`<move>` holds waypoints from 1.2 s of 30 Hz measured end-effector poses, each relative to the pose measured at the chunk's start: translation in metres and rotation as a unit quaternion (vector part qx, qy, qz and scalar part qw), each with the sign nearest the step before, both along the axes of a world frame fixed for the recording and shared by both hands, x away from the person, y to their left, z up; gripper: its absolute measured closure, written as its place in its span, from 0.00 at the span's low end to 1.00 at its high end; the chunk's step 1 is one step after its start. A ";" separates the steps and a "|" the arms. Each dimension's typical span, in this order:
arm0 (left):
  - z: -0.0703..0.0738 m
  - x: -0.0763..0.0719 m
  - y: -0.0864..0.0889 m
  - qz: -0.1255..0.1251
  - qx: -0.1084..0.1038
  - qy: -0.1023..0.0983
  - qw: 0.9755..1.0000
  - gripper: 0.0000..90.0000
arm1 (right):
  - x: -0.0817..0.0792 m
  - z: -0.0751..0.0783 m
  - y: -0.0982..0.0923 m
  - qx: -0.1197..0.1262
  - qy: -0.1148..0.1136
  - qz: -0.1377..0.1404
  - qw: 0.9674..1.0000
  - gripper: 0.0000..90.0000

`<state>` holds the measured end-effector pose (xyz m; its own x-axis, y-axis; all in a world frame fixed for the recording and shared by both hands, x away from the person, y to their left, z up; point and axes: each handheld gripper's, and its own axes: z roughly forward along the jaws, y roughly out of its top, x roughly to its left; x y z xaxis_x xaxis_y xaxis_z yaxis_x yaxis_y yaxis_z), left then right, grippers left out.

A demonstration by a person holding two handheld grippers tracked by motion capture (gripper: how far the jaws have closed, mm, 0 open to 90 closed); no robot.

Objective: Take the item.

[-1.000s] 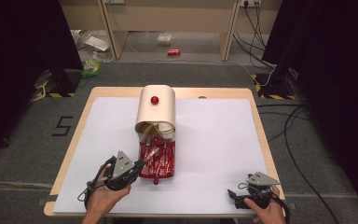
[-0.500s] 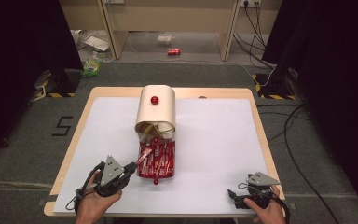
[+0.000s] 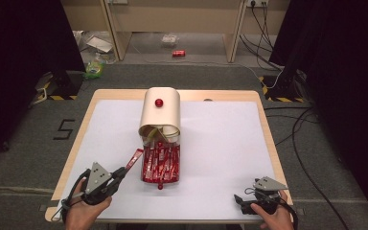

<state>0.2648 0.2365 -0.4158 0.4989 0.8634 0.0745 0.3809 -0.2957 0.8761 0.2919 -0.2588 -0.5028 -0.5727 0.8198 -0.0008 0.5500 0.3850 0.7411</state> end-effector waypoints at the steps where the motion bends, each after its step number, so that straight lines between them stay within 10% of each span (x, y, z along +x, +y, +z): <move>1: 0.000 0.000 0.002 0.003 0.001 -0.001 1.000 0.96 | 0.000 0.000 0.000 0.000 0.000 0.000 1.000 0.00; 36: -0.017 0.021 0.040 0.085 -0.015 -0.006 0.996 0.96 | 0.000 0.000 0.000 0.000 0.000 0.000 1.000 0.00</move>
<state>0.2856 0.2770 -0.4323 0.3452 0.9371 0.0527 0.4133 -0.2022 0.8879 0.2920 -0.2588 -0.5028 -0.5725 0.8199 -0.0009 0.5500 0.3849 0.7412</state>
